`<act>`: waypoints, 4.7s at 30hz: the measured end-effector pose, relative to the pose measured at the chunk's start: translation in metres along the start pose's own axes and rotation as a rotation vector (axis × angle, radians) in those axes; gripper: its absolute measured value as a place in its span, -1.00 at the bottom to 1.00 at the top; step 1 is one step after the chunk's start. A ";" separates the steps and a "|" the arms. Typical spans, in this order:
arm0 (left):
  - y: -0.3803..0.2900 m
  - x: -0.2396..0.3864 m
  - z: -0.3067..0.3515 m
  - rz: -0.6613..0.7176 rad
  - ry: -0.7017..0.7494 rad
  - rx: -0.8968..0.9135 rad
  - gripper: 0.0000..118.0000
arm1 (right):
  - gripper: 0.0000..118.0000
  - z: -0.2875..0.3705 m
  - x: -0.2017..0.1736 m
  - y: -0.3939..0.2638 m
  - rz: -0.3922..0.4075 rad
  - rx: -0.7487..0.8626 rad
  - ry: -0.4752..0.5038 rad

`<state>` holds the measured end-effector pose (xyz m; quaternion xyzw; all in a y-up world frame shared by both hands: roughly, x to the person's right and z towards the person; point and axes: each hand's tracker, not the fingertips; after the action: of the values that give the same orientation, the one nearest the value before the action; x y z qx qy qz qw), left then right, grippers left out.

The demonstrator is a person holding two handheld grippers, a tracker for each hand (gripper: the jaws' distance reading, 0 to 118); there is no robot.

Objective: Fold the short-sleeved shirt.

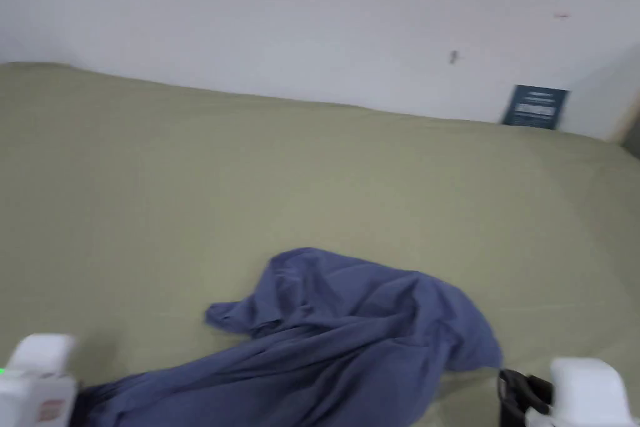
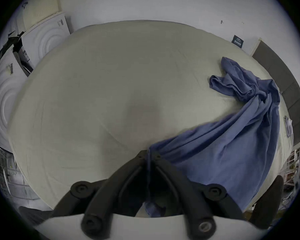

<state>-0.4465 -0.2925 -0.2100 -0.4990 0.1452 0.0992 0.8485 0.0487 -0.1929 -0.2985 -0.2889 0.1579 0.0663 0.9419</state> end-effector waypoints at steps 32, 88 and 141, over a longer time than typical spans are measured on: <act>0.054 -0.006 0.095 0.027 -0.031 0.119 -0.99 | -0.91 -0.094 0.112 0.102 -0.068 -0.195 0.047; 0.305 0.049 0.101 0.038 0.119 0.398 -0.99 | -0.91 -0.131 0.166 0.262 -0.081 0.113 -0.143; -0.073 0.049 0.228 0.076 -0.037 0.580 -1.00 | -0.99 0.122 0.013 -0.013 -0.058 0.232 -0.051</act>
<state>-0.3437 -0.1264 -0.0626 -0.2281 0.1708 0.0944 0.9539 0.0955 -0.1341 -0.2003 -0.1807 0.1324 0.0277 0.9742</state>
